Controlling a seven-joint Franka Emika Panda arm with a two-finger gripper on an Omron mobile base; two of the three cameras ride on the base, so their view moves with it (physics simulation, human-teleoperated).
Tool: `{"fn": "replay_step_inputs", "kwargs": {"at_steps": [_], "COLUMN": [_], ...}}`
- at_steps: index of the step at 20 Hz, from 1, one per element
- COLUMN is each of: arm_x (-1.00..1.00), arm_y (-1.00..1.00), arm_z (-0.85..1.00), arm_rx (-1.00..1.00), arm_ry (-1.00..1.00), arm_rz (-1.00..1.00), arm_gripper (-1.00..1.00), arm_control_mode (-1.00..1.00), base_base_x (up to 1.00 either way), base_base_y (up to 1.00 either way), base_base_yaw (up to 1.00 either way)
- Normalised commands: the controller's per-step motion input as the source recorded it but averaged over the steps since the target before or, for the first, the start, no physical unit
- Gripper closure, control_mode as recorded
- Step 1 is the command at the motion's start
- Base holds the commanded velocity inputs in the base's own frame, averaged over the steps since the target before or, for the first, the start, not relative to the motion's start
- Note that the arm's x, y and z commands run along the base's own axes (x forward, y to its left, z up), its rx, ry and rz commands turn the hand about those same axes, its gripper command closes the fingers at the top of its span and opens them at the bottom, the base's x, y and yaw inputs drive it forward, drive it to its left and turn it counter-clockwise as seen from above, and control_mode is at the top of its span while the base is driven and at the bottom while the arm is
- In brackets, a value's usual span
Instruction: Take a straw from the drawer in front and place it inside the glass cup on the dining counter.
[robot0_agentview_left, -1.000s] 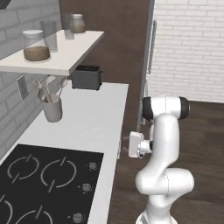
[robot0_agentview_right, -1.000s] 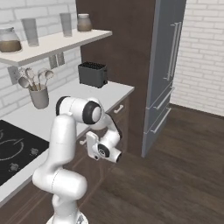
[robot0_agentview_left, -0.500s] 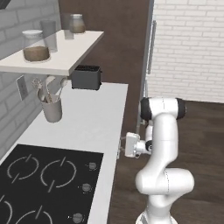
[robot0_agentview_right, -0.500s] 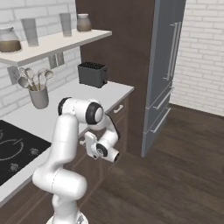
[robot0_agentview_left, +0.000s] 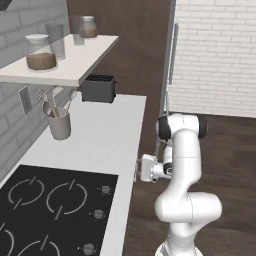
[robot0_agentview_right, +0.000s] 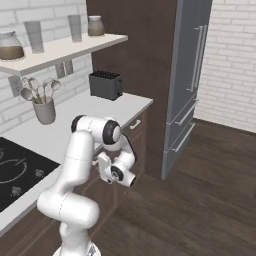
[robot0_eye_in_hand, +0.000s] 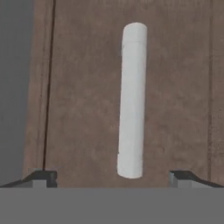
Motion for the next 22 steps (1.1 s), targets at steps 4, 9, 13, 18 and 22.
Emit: {"fn": "replay_step_inputs", "kwargs": {"at_steps": [4, 9, 13, 18, 22], "arm_x": [0.29, 0.41, 0.45, 0.30, 0.03], "arm_y": [0.18, 0.20, 0.08, 0.27, 0.22], "arm_z": [-0.24, -0.03, 0.00, -0.01, 0.00], "arm_rx": [0.00, 0.00, 0.00, 0.00, -0.03], "arm_ry": [0.00, -0.03, -0.03, 0.00, 0.00], "arm_rz": [0.00, 0.00, 0.00, 0.00, 0.00], "arm_gripper": [-1.00, -1.00, -1.00, 1.00, 1.00], "arm_control_mode": [-1.00, -1.00, -1.00, -1.00, -1.00], "base_base_x": [0.00, 0.00, 0.00, 0.00, 0.00], "base_base_y": [0.00, 0.00, 0.00, 0.00, 0.00], "base_base_yaw": [0.00, 0.00, 0.00, 0.00, 0.00]}}
